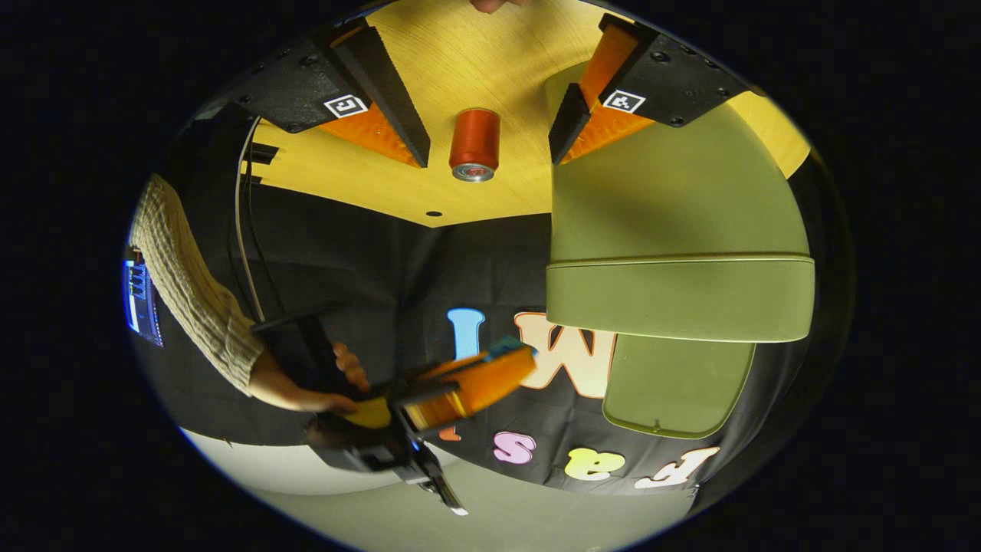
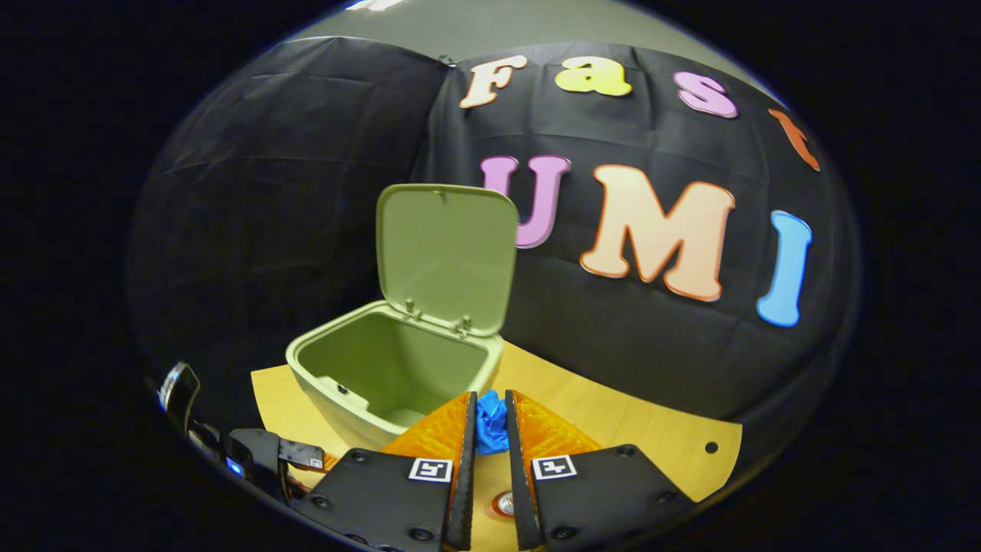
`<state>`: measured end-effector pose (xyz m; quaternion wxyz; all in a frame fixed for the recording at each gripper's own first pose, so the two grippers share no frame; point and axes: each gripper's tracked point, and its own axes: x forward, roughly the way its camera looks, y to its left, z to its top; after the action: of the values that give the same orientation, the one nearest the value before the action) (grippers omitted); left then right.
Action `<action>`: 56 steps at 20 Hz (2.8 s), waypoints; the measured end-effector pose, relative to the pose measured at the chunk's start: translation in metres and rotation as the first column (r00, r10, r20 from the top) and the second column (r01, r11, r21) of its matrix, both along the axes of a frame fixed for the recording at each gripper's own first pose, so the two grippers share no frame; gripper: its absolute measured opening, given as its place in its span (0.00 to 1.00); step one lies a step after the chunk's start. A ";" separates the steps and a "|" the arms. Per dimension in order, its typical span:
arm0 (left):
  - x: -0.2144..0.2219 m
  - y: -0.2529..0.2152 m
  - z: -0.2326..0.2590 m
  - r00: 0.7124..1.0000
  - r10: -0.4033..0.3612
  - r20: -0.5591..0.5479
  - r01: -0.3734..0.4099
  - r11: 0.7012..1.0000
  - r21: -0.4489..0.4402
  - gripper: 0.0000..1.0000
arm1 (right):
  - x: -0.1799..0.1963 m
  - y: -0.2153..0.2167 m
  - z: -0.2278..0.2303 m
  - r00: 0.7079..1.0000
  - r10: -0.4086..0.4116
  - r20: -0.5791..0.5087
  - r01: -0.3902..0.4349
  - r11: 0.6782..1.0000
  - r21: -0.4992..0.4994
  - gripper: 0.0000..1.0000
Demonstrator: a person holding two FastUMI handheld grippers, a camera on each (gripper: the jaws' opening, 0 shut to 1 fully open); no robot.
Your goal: Press the lid of the desktop garbage bin to open it, pick up the crumpled paper on the desktop and throw it into the bin, then pick up the pop can on the desktop and drop it into the bin, and finally close the garbage bin lid.
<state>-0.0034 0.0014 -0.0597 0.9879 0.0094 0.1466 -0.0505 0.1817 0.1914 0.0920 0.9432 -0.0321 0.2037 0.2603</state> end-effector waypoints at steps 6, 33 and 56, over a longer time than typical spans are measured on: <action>-0.001 0.000 0.006 1.000 -0.005 0.012 0.005 1.000 0.006 0.94 | 0.015 0.073 -0.014 0.993 0.111 -0.029 -0.111 0.994 0.011 0.24; 0.007 -0.017 -0.028 0.997 -0.042 -0.069 0.041 0.999 -0.014 0.94 | -0.065 -0.159 -0.067 0.972 -0.230 0.053 0.228 0.973 0.046 1.00; 0.104 -0.025 -0.104 0.968 0.029 -0.251 0.002 0.992 0.122 0.96 | -0.161 -0.261 -0.183 0.860 -0.509 0.033 0.502 0.857 0.120 0.98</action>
<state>0.1010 -0.0240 -0.1633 0.9591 0.0621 0.2738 -0.0356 0.0210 -0.0699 -0.0907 0.9848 0.0647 0.1606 0.0131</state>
